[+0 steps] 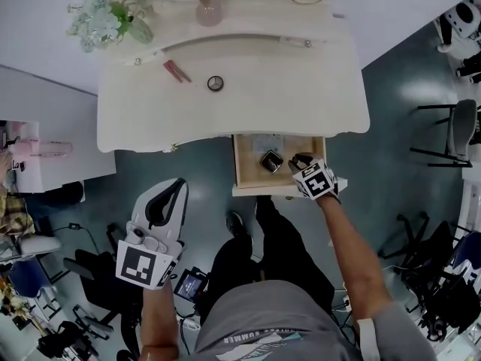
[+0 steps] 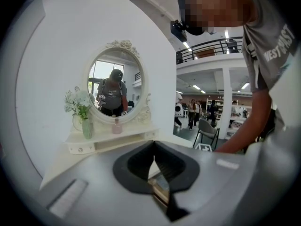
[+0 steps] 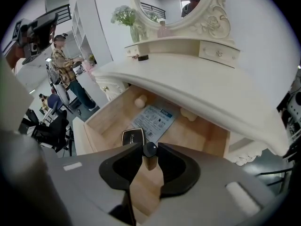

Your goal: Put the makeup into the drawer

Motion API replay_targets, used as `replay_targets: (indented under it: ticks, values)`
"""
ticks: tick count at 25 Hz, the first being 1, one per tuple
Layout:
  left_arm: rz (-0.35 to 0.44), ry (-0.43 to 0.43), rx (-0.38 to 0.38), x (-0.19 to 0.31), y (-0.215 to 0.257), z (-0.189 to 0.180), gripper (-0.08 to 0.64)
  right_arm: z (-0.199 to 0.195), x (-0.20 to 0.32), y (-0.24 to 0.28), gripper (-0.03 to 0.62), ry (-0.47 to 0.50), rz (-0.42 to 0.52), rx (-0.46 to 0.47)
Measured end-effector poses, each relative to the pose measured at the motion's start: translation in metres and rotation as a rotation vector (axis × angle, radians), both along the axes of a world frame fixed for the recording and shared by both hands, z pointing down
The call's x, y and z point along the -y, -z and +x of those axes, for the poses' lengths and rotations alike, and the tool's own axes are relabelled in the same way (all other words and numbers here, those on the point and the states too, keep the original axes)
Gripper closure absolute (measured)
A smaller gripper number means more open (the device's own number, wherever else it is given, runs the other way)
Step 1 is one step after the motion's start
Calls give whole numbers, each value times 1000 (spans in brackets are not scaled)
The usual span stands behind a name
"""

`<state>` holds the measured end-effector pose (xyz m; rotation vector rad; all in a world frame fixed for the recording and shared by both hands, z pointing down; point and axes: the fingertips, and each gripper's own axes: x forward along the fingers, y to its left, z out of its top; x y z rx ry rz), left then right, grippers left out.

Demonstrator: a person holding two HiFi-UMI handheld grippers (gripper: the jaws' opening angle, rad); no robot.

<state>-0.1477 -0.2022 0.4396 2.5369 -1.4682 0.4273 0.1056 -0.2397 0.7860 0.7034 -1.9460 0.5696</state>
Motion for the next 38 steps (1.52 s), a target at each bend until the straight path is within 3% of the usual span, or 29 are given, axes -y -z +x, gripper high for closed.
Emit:
replay_targets:
  ticks: [18,26,38]
  values:
    - [-25,17,6,-11,-9,-2,557,5,-5,-28,479,56,-85,-28]
    - [-9,13,5,-14,-3,-2,557,10,-19,-29,439,55,-101,-47]
    - [40,-1,11,-36,25,-4,557,10,-18,21,408,-13,-5,-10]
